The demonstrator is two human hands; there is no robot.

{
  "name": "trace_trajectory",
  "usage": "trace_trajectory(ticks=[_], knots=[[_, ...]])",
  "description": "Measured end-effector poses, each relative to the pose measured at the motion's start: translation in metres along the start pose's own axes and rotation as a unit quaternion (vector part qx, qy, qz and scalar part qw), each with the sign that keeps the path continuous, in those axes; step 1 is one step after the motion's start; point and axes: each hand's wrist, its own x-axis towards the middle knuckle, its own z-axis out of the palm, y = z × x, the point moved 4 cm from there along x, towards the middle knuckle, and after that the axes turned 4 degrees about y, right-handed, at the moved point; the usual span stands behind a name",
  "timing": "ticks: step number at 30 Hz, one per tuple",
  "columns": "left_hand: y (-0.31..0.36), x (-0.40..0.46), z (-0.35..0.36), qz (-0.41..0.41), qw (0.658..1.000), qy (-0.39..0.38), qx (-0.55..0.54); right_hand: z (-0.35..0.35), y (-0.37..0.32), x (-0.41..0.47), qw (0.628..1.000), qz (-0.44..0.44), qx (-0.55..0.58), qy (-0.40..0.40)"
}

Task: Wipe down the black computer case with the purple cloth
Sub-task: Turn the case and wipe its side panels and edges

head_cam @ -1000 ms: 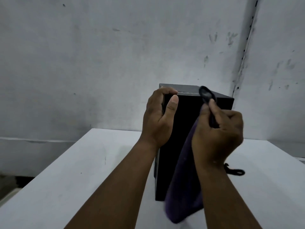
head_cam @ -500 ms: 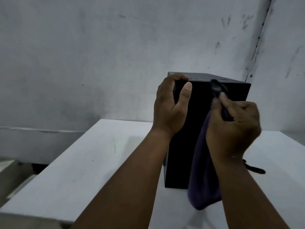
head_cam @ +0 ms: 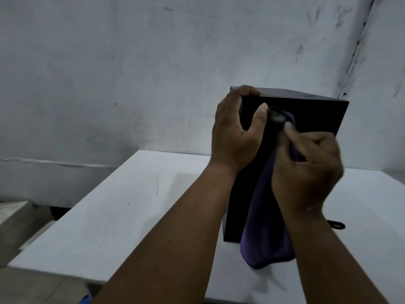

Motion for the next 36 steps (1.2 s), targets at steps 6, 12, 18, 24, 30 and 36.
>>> trace_trajectory(ticks=[6,12,18,24,30,36], knots=[[0.000,0.000,0.001,0.001,1.000,-0.001,0.004,-0.009,0.007,0.007,0.999,-0.007,-0.038,0.020],[-0.002,0.001,0.000,0.009,1.000,-0.006,0.011,-0.002,0.004,0.013,0.999,0.027,-0.025,0.037],[-0.002,-0.001,0.002,0.003,1.000,0.002,0.006,-0.004,0.000,0.003,0.999,-0.029,-0.019,-0.020],[-0.002,0.001,0.001,0.010,1.000,-0.010,0.010,-0.006,0.009,0.021,0.995,0.062,-0.032,0.072],[-0.003,-0.001,0.002,0.015,1.000,0.004,-0.002,0.007,-0.007,0.001,0.997,-0.054,0.009,-0.047],[-0.005,0.000,0.002,0.010,1.000,-0.016,0.006,-0.013,0.019,0.027,0.996,0.054,-0.040,0.065]])
